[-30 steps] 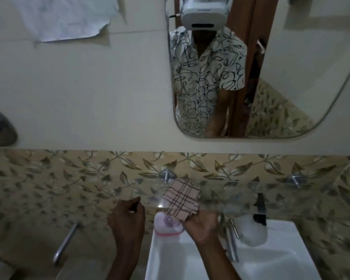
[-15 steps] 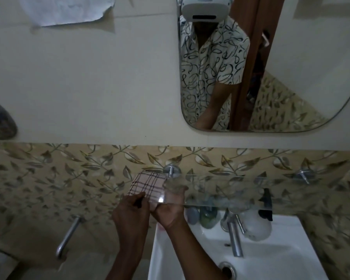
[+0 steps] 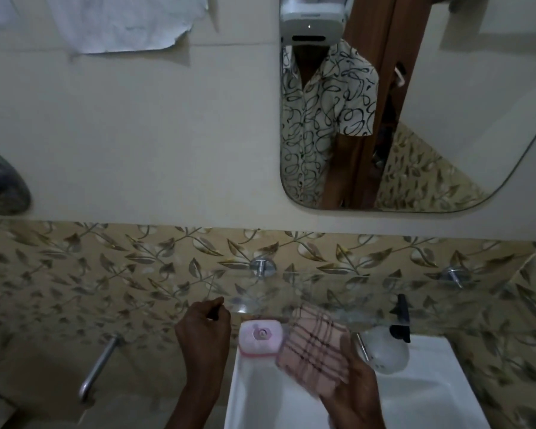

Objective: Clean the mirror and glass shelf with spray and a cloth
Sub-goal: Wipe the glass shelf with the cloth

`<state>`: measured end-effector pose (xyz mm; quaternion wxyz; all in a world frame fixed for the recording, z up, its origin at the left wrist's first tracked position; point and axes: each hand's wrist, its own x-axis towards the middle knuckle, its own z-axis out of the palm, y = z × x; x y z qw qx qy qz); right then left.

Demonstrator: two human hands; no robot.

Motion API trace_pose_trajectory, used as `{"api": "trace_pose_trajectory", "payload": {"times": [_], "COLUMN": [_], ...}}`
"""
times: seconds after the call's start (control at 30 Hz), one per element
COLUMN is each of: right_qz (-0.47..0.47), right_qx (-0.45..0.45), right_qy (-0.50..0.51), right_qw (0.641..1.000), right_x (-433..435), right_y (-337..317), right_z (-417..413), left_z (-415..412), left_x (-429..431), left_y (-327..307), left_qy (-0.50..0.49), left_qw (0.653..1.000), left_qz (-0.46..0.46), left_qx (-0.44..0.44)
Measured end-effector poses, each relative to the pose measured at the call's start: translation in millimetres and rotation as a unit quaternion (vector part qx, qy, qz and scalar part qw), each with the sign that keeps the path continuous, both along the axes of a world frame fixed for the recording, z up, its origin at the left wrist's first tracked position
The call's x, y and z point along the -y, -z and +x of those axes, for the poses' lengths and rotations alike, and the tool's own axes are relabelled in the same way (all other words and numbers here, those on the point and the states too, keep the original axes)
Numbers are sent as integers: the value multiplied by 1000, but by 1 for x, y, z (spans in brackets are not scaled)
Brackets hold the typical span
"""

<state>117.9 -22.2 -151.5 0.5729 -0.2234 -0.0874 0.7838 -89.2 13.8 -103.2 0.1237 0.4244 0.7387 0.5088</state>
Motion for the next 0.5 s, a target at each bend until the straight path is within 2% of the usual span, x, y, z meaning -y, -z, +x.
{"api": "trace_pose_trajectory", "payload": {"times": [0.1,0.17,0.23,0.3,0.33,0.37,0.4,0.47,0.5], "right_qz": [-9,14,39,46,61,88,112,182,230], "right_qx": [129,169,216,320,389,471,595,809,852], "right_qy": [-33,-40,9,78,98,104,96,90,90], "right_qw": [991,985,976,943,914,871,790,551,462], "right_x": [16,12,-6,-32,-46,-60,-70,-82,-82], "right_y": [-4,-26,-47,-63,-69,-74,-74,-60,-53], "right_z": [9,-1,-16,-34,-44,-56,-66,-75,-79], "left_z": [0,0,-1,-2,-2,-3,-3,-3,-4], "left_x": [1,2,3,3,3,3,3,3,3], "left_y": [-1,0,0,0,0,0,0,1,2], "left_qy": [0,0,7,8,8,9,10,11,13], "left_qw": [1000,1000,1000,1000,1000,1000,1000,1000,1000], "left_qz": [0,0,-1,-1,0,0,0,3,9], "left_qx": [-13,-16,-17,-14,-13,-13,-14,-12,-9]}}
